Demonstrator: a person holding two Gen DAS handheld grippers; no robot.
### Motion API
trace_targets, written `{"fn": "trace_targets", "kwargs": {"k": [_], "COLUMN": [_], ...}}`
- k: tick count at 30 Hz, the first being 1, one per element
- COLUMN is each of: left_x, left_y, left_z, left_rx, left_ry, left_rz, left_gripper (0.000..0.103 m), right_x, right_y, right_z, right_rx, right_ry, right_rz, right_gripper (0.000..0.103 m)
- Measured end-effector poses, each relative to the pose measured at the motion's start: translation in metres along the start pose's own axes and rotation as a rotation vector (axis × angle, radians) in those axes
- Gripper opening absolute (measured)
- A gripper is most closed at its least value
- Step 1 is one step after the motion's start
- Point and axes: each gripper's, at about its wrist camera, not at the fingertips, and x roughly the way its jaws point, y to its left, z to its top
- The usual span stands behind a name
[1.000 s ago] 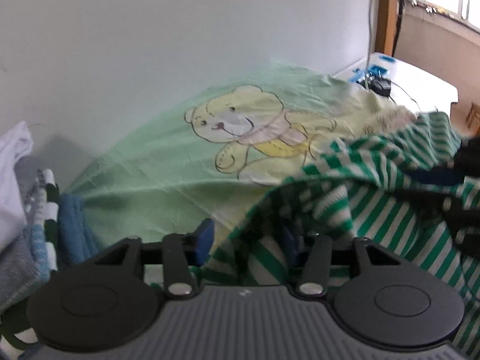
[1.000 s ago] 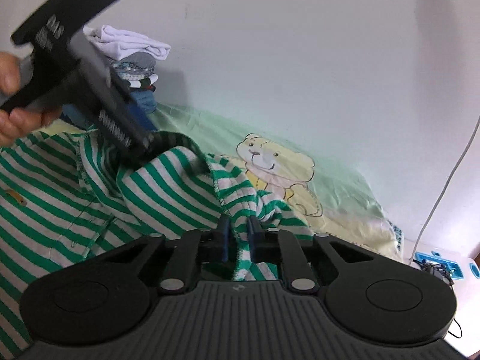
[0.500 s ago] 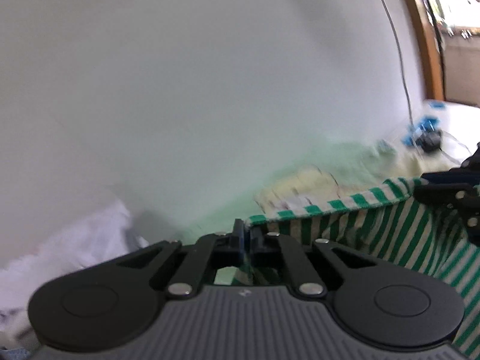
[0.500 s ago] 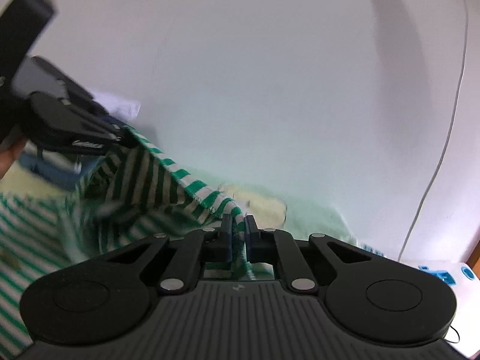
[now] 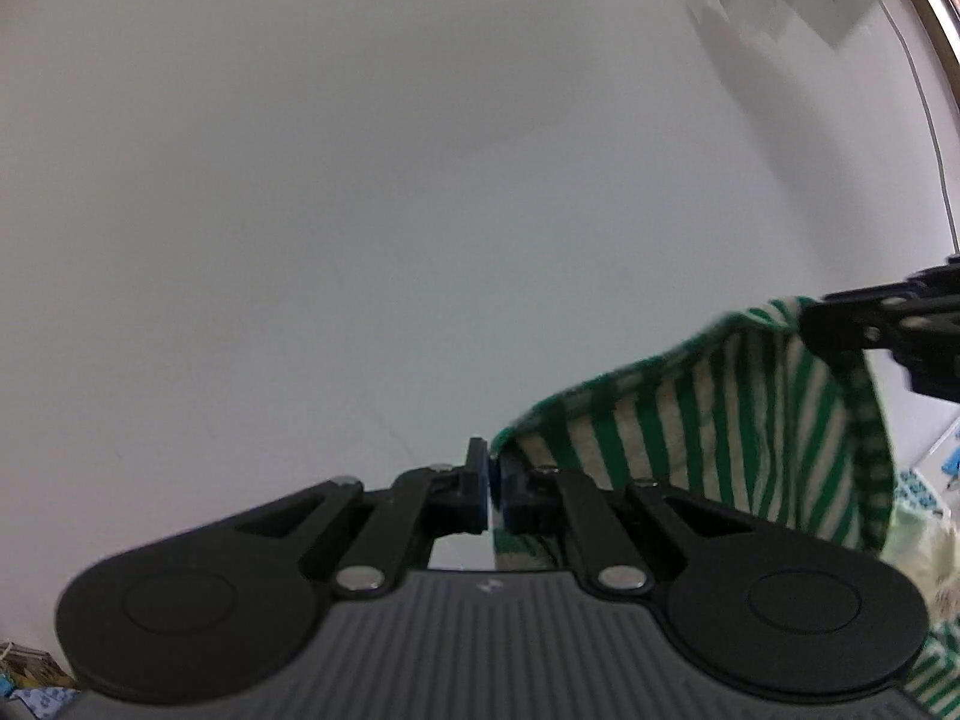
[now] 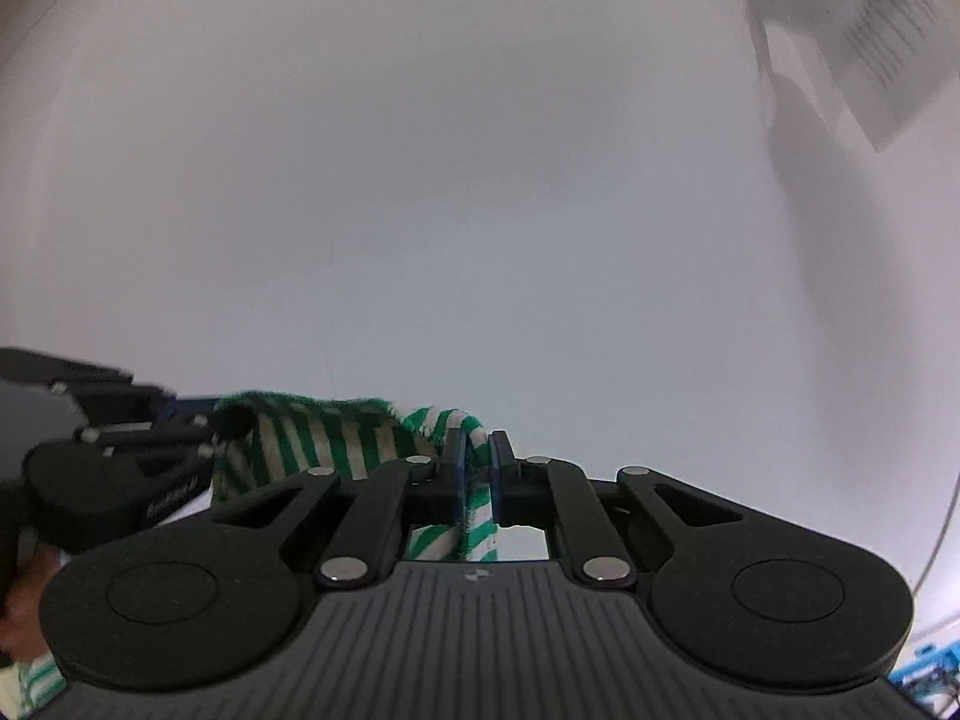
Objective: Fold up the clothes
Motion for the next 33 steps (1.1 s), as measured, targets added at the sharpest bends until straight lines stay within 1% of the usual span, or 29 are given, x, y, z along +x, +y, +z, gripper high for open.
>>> {"fn": "trace_targets", "kwargs": {"k": [1,4,7,8,10,11,12,13,14,16,18,21,24,25,26,29,31,33], "left_x": [-0.002,-0.002,-0.001,-0.002,-0.004,-0.005,-0.006,-0.008,-0.01,-0.016,-0.021,-0.02,-0.007,-0.003,0.002,0.017,0.027,0.032], "left_y": [0.003,0.008,0.007,0.005,-0.003,-0.007,-0.011,-0.016,-0.02,-0.026,-0.03,-0.036,-0.04,-0.041,-0.041,-0.042,-0.045,-0.048], "left_z": [0.006,0.014,0.011,0.009,0.004,0.002,0.0,-0.003,-0.005,-0.008,-0.01,-0.011,-0.014,-0.016,-0.018,-0.024,-0.032,-0.052], "left_rx": [-0.012,-0.029,-0.021,-0.018,0.01,0.029,0.047,0.068,0.094,0.146,0.191,0.25,0.284,0.289,0.289,0.277,0.284,0.333], "left_ry": [0.0,0.023,0.055,0.062,0.065,0.065,0.065,0.061,0.048,0.013,-0.019,-0.043,-0.028,-0.021,-0.011,0.023,0.044,0.073], "left_rz": [-0.008,-0.021,-0.043,-0.057,-0.074,-0.08,-0.086,-0.092,-0.094,-0.087,-0.091,-0.1,-0.124,-0.129,-0.13,-0.137,-0.146,-0.152], "left_gripper": [0.011,0.016,0.018,0.018,0.019,0.019,0.023,0.03,0.034,0.057,0.063,0.066,0.066,0.066,0.066,0.065,0.065,0.065], "right_x": [0.001,0.005,0.009,0.008,0.011,0.014,0.015,0.015,0.013,0.013,0.012,0.006,-0.005,-0.011,-0.016,-0.028,-0.027,-0.027], "right_y": [0.0,-0.001,-0.001,-0.001,0.014,0.027,0.034,0.039,0.042,0.05,0.056,0.061,0.067,0.069,0.072,0.07,0.068,0.057], "right_z": [0.007,0.025,0.032,0.035,0.038,0.038,0.037,0.039,0.041,0.041,0.037,0.023,0.011,0.008,0.005,0.004,0.002,-0.008], "right_rx": [0.018,0.066,0.11,0.127,-0.012,-0.139,-0.21,-0.247,-0.281,-0.364,-0.421,-0.489,-0.531,-0.555,-0.58,-0.583,-0.575,-0.499], "right_ry": [-0.005,-0.015,-0.014,-0.034,-0.066,-0.087,-0.116,-0.145,-0.169,-0.166,-0.15,-0.134,-0.145,-0.164,-0.183,-0.201,-0.166,-0.09], "right_rz": [0.001,0.005,-0.016,-0.009,-0.023,-0.056,-0.066,-0.048,-0.005,0.04,0.079,0.127,0.169,0.162,0.156,0.16,0.144,0.125], "right_gripper": [0.007,0.007,0.007,0.007,0.007,0.006,0.006,0.006,0.006,0.006,0.006,0.006,0.005,0.0,0.0,0.0,0.0,0.0]}}
